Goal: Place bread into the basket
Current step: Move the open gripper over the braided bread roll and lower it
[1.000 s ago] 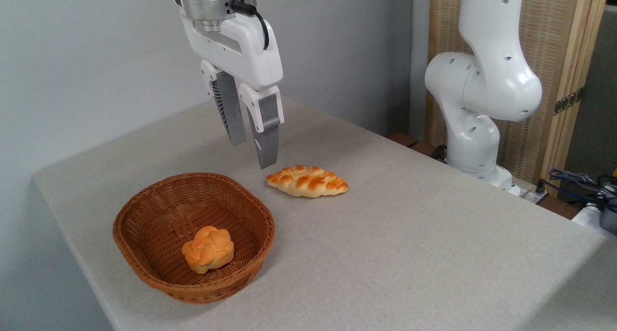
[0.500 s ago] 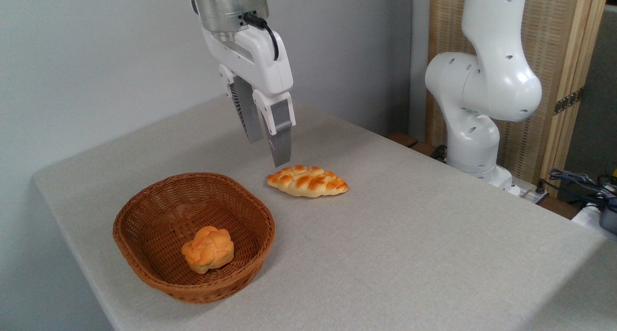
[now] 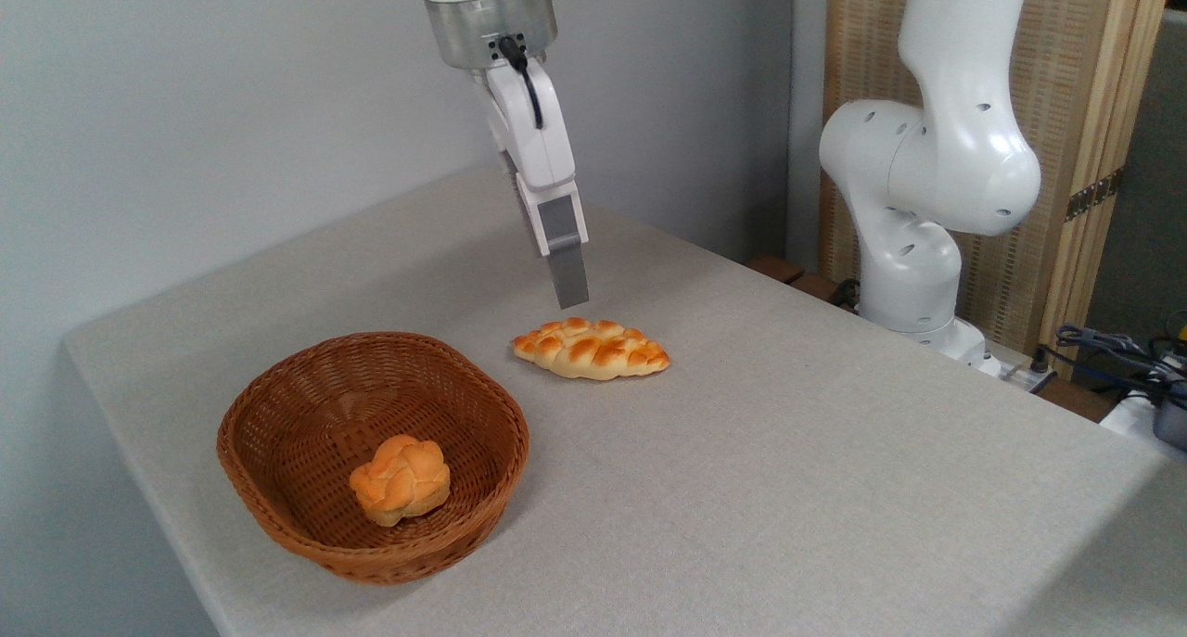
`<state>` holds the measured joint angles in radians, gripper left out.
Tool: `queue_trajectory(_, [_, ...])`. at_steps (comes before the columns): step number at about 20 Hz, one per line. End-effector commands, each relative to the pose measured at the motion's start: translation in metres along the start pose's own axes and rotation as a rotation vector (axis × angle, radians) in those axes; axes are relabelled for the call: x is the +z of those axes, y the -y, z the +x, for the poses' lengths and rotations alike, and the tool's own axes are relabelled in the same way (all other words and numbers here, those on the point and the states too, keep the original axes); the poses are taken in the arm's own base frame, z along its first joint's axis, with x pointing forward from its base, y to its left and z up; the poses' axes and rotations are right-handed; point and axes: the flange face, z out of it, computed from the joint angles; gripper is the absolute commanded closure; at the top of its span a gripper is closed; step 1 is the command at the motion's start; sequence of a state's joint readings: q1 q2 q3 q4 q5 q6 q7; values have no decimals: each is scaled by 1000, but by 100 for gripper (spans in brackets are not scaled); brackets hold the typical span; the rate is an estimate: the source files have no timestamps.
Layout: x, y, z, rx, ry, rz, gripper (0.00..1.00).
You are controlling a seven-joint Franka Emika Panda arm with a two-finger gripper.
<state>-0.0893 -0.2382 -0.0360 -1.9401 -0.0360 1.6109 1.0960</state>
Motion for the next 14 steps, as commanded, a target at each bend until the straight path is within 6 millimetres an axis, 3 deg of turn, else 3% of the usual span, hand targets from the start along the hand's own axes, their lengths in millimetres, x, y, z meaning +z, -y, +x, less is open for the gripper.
queue_trajectory(1, [23, -24, 14, 153, 2, -27, 0])
queue_trajectory(5, [57, -45, 34, 291, -2, -78, 0])
queue_trajectory(11, [120, -80, 53, 351, -16, -120, 0])
queue_trajectory(14, [147, -87, 60, 368, -12, -95, 0])
